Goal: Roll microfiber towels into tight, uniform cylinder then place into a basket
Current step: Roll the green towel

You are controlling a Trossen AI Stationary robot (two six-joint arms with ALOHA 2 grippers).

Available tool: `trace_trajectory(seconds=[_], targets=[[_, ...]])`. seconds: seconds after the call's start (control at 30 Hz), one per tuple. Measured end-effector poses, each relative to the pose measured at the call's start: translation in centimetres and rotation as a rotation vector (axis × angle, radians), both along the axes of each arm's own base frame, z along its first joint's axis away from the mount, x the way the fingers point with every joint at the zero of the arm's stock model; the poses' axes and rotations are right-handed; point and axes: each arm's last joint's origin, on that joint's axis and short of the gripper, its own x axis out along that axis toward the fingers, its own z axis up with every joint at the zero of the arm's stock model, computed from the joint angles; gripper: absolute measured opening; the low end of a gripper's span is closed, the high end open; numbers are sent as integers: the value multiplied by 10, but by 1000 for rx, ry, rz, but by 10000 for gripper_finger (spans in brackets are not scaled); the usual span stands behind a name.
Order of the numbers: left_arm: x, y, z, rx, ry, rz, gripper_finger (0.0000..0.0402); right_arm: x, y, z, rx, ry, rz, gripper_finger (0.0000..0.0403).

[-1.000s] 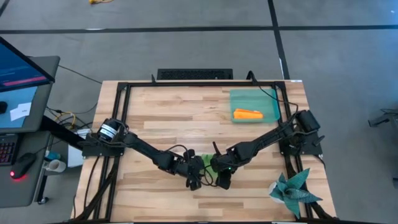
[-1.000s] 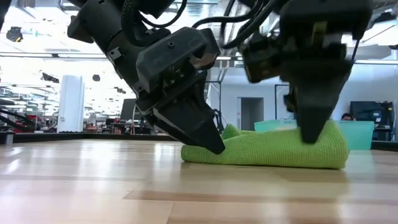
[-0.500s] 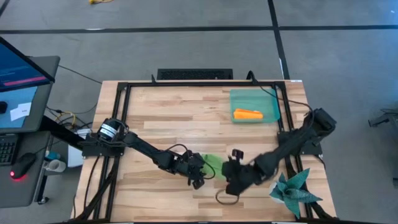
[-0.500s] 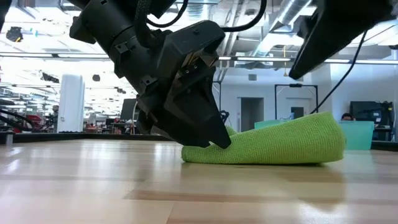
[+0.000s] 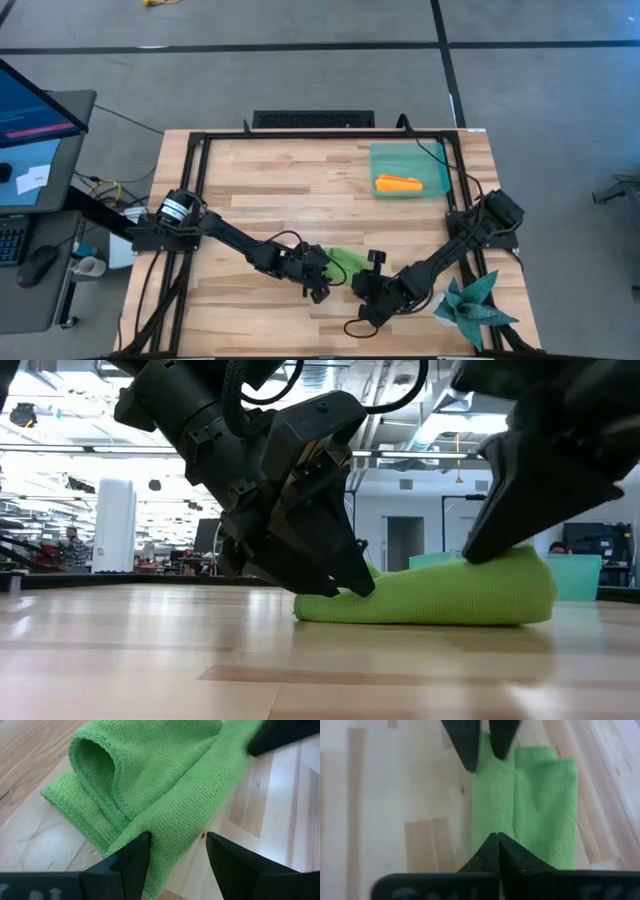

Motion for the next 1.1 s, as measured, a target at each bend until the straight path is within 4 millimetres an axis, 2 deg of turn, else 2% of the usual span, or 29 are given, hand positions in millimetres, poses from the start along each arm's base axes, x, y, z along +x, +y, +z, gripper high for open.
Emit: trace_trajectory(seconds=[0.1, 0.33, 0.6, 0.87, 1.1], targets=[[0, 0, 0, 0, 0, 1, 194, 1, -7, -2, 26, 38, -41, 8], [0, 0, 0, 18, -3, -21, 194, 4, -14, -4, 123, 102, -91, 30], [4, -2, 4, 47, -31, -68, 194, -5, -22, -6, 57, 144, -207, 5], [8, -3, 8, 79, -36, -106, 194, -8, -32, -23, 102, 116, -238, 14], [5, -8, 15, 147, -52, -179, 194, -8, -33, -25, 108, 106, -247, 12]])
